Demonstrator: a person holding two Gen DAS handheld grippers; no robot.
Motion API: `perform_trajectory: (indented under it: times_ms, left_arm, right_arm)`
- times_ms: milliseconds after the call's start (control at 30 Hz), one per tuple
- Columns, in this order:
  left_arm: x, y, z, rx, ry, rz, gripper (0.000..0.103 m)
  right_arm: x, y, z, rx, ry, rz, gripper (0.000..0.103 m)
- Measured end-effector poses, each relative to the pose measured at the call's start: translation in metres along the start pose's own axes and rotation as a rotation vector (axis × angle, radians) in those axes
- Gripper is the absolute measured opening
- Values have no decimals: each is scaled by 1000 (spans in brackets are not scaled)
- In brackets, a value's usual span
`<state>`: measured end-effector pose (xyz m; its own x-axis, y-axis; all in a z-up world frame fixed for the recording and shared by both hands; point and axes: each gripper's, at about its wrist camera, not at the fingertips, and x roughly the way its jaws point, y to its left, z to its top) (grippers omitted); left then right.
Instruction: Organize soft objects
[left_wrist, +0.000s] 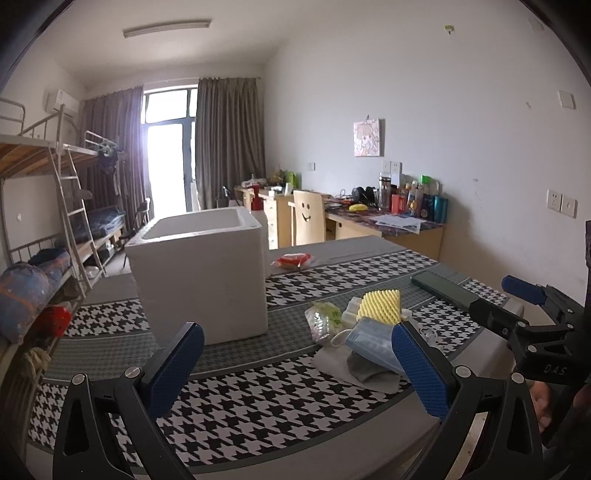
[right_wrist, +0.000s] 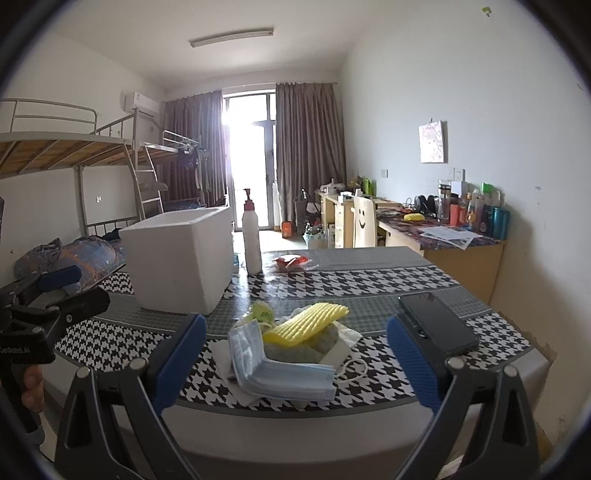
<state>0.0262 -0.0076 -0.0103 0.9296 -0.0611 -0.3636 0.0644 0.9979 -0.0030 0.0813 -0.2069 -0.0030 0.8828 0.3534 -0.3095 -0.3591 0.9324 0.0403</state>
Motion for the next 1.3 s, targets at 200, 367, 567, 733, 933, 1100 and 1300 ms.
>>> perform_trajectory:
  times_ms: [200, 367, 567, 733, 933, 1100, 1300]
  left_arm:
    - [20, -4, -1, -5, 44, -24, 102]
    - [37, -10, -3, -2, 82, -53, 102]
    - [48, -6, -9, -19, 113, -49, 102]
    - [56, -4, -13, -22, 133, -43, 102]
    - [64, 1, -17, -33, 153, -37, 102]
    - [68, 6, -20, -46, 168, -39, 102]
    - [73, 5, -22, -40, 190, -51, 102]
  right_arm:
    - [11, -11, -1, 24, 28, 15, 100]
    - [23, -16, -4, 36, 62, 10, 100]
    - [33, -14, -10, 14, 102, 24, 100]
    - [43, -8, -16, 5, 139, 61, 100]
    - [55, -4, -23, 23, 178, 88, 97]
    - [66, 4, -28, 18, 227, 111, 85]
    - [76, 9, -34, 29, 286, 140, 70]
